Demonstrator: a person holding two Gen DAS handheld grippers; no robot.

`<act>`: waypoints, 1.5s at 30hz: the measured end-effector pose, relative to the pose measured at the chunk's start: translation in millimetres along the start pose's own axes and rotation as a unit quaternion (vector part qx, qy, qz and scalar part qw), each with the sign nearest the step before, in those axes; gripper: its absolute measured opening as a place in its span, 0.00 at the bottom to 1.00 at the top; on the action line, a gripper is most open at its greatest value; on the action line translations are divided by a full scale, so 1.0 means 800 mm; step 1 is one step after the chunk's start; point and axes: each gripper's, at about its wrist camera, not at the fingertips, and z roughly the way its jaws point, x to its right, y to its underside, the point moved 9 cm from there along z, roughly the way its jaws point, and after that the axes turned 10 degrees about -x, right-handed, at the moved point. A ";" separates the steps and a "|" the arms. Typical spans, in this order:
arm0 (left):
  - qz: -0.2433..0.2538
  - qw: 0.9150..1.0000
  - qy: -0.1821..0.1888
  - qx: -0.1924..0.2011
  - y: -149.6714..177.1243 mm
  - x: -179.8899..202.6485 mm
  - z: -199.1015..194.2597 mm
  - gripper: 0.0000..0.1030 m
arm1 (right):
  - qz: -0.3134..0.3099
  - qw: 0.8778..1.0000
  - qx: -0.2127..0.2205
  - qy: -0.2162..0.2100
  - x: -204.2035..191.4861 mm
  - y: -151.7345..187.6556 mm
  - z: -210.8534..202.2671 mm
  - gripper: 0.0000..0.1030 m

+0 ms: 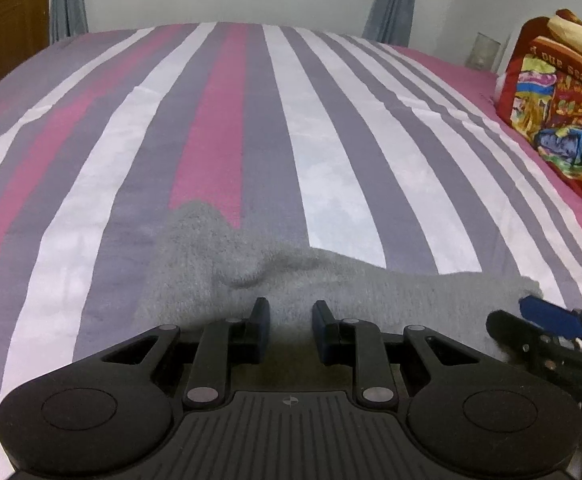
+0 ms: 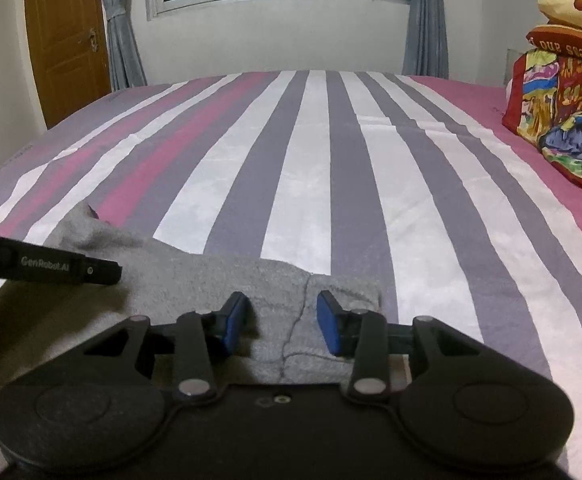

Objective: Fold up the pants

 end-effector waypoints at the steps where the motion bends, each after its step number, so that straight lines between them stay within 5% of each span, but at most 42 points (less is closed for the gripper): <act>1: -0.002 1.000 0.002 0.000 0.002 -0.002 -0.002 0.24 | -0.001 1.000 0.000 0.001 -0.001 0.001 -0.002 0.38; 23: -0.008 1.000 0.030 -0.003 0.135 0.003 -0.095 0.24 | -0.033 0.999 0.001 0.016 -0.014 0.078 -0.081 0.46; 31: -0.009 1.000 0.020 -0.002 0.141 0.007 -0.107 0.24 | -0.023 1.000 -0.006 0.009 -0.012 0.083 -0.093 0.47; 45: -0.034 0.999 -0.023 0.022 0.133 -0.040 -0.147 0.24 | 0.022 0.999 -0.009 -0.036 -0.005 0.078 -0.116 0.68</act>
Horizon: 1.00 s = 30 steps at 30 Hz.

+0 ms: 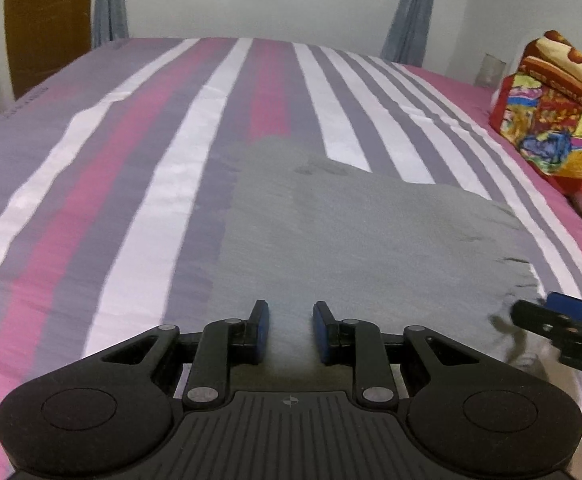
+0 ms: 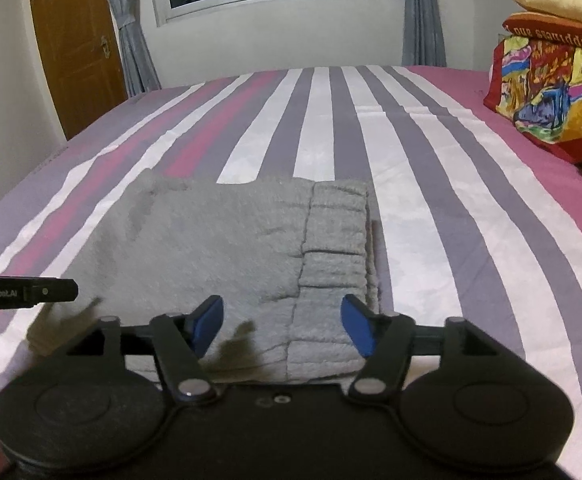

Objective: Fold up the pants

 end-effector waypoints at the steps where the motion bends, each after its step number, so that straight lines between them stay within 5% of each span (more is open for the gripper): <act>1: -0.002 1.000 -0.001 -0.001 -0.001 -0.003 0.001 0.24 | 0.002 1.000 0.000 0.000 0.001 0.000 -0.001 0.69; 16: -0.015 1.000 -0.017 0.001 -0.004 -0.021 0.010 0.24 | 0.059 0.998 -0.035 -0.014 0.041 0.011 0.013 0.79; 18: -0.015 1.000 -0.015 -0.005 -0.004 -0.025 0.014 0.30 | 0.066 0.997 -0.044 -0.023 0.042 0.012 0.019 0.81; 20: -0.019 0.999 -0.025 -0.007 -0.002 -0.032 0.017 0.63 | 0.070 0.995 -0.056 -0.033 0.042 0.013 0.025 0.84; 21: -0.023 0.999 -0.025 -0.004 -0.001 -0.034 0.018 0.67 | 0.073 0.995 -0.059 -0.037 0.043 0.013 0.028 0.84; 30: -0.038 0.997 0.051 -0.041 0.006 -0.033 0.047 0.68 | 0.125 0.983 -0.089 -0.097 0.058 0.021 0.042 0.86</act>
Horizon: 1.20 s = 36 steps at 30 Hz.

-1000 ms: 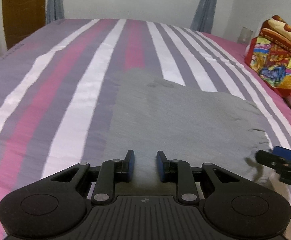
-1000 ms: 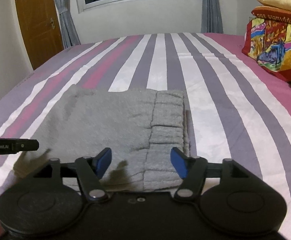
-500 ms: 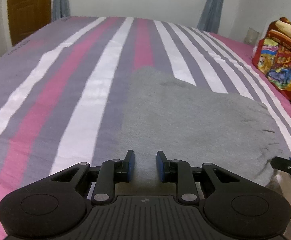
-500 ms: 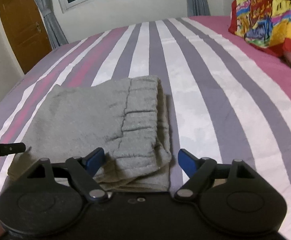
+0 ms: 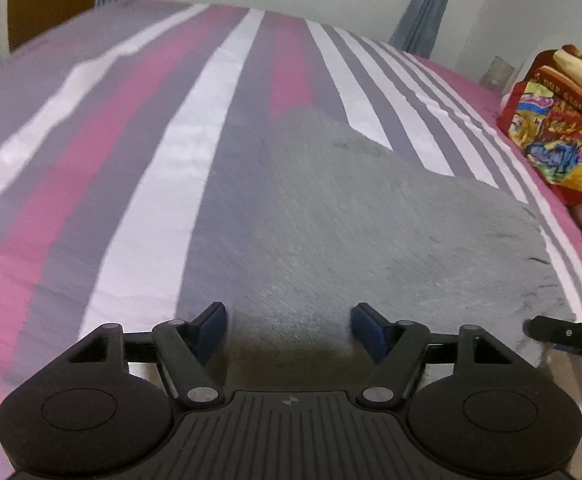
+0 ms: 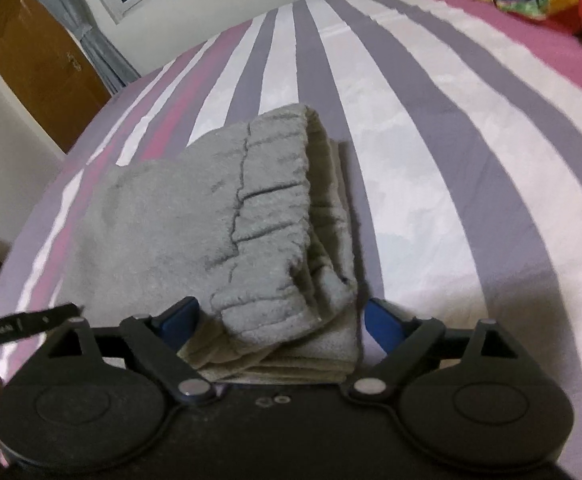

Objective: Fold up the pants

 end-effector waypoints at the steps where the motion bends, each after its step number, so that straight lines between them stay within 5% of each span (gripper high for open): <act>1: -0.006 1.000 0.009 -0.004 0.001 -0.001 0.004 0.68 | 0.005 1.000 -0.003 -0.007 0.002 0.001 0.001 0.85; 20: -0.031 0.999 0.030 -0.018 0.005 -0.001 0.029 0.68 | 0.023 1.000 -0.007 -0.012 -0.005 0.000 0.021 0.83; 27: -0.032 0.999 0.031 -0.017 0.005 0.000 0.033 0.71 | 0.026 0.999 -0.011 -0.027 0.001 -0.002 0.028 0.91; 30: -0.033 0.999 0.035 -0.017 0.005 0.002 0.036 0.78 | 0.007 0.999 -0.021 -0.033 -0.002 -0.002 0.032 1.00; 36: -0.001 0.999 0.034 -0.026 0.010 0.017 0.040 1.00 | 0.005 1.000 -0.018 -0.014 -0.008 -0.003 0.035 1.00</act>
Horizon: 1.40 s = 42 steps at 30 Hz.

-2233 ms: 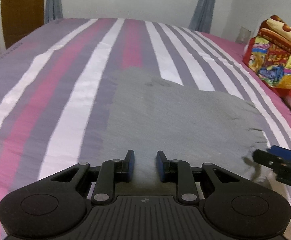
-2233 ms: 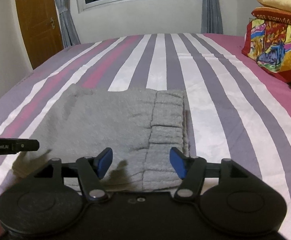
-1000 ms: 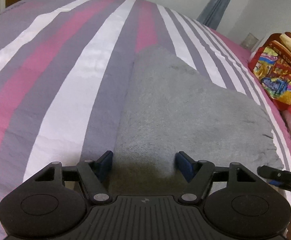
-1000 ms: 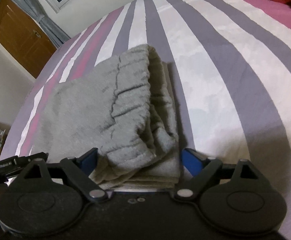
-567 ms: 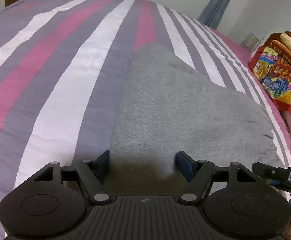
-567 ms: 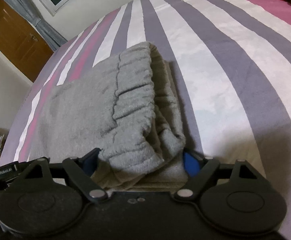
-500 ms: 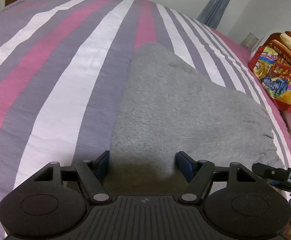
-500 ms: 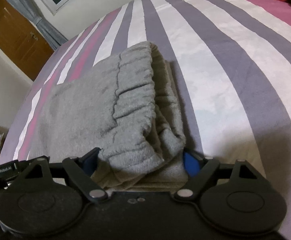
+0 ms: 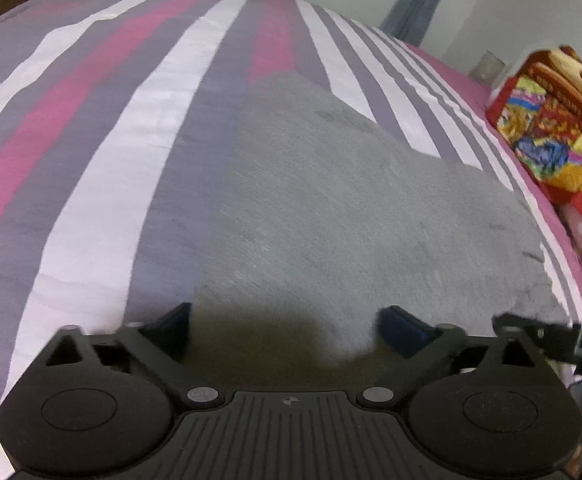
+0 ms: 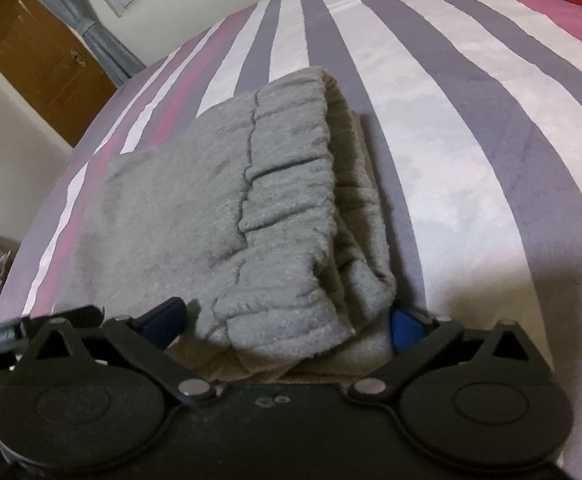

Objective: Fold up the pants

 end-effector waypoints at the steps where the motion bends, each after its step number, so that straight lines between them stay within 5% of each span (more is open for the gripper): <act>1: 0.003 1.000 -0.004 0.002 0.001 0.001 0.000 1.00 | 0.002 1.000 0.002 0.004 -0.001 0.000 0.000 1.00; 14: -0.010 0.999 0.031 0.003 0.007 -0.006 -0.005 1.00 | 0.042 0.999 -0.004 -0.010 0.010 -0.007 0.000 1.00; 21: -0.011 1.000 0.026 0.005 0.009 -0.001 -0.003 1.00 | 0.096 0.993 0.060 -0.043 0.027 -0.008 -0.009 1.00; 23: -0.010 1.000 0.023 0.007 0.009 -0.002 -0.004 0.91 | 0.078 0.995 0.048 -0.033 0.024 -0.008 -0.006 1.00; 26: -0.011 1.000 0.026 0.011 0.010 -0.003 -0.008 0.75 | 0.057 0.997 0.045 -0.013 0.024 -0.009 -0.009 0.83; 34: -0.015 0.999 0.046 0.016 0.005 -0.006 -0.022 0.42 | 0.064 0.996 0.041 -0.043 0.022 -0.008 -0.015 0.61; 42: -0.007 0.999 0.028 0.017 0.001 -0.001 -0.017 0.40 | 0.056 0.998 0.027 -0.024 0.019 -0.008 -0.010 0.59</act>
